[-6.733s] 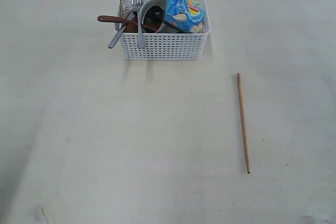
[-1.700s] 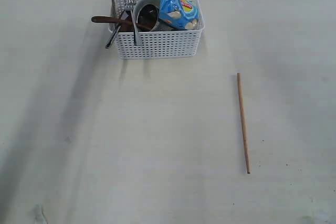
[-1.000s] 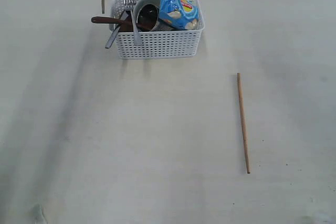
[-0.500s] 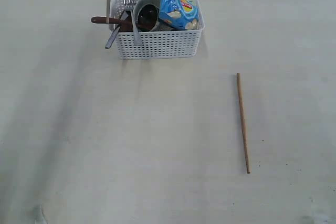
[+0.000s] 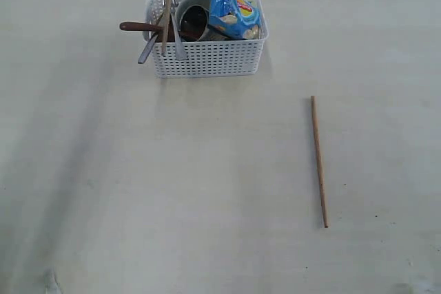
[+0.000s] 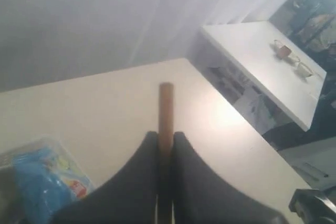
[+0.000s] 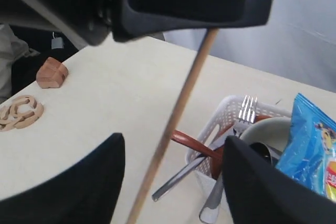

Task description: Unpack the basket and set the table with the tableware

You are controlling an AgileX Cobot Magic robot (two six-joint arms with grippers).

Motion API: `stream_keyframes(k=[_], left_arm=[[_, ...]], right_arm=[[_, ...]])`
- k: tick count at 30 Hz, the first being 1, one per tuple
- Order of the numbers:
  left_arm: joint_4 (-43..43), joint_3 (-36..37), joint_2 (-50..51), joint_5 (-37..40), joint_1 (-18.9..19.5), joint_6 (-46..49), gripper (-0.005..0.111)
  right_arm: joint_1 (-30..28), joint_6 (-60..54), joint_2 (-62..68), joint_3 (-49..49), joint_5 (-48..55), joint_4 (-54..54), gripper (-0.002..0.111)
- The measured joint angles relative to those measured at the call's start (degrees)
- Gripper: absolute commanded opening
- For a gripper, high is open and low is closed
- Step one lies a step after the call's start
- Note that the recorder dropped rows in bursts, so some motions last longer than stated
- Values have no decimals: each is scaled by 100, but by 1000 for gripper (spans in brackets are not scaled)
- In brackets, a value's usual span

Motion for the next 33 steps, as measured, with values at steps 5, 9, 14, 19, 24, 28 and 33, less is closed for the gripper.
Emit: stream_keyframes(k=[5, 9, 14, 19, 24, 28, 33], left_arm=[[-868, 310, -48, 322, 0, 798, 0], [-1209, 321, -108, 735, 0, 1197, 0], [-1425, 321, -135, 1076, 0, 1404, 0], [-1425, 321, -135, 1087, 0, 1458, 0], [-1434, 321, -135, 1087, 0, 1458, 0], [-1434, 321, -135, 1023, 0, 1395, 15], [-1421, 321, -135, 927, 0, 1236, 54]], right_arm=[[115, 24, 46, 0, -277, 10, 53], [115, 50, 169, 0, -409, 34, 53], [115, 89, 349, 0, -607, 202, 42], [128, 100, 390, 0, -665, 261, 2], [138, 144, 390, 0, -675, 307, 0], [138, 153, 390, 0, -675, 307, 0], [138, 153, 404, 0, -688, 319, 0]])
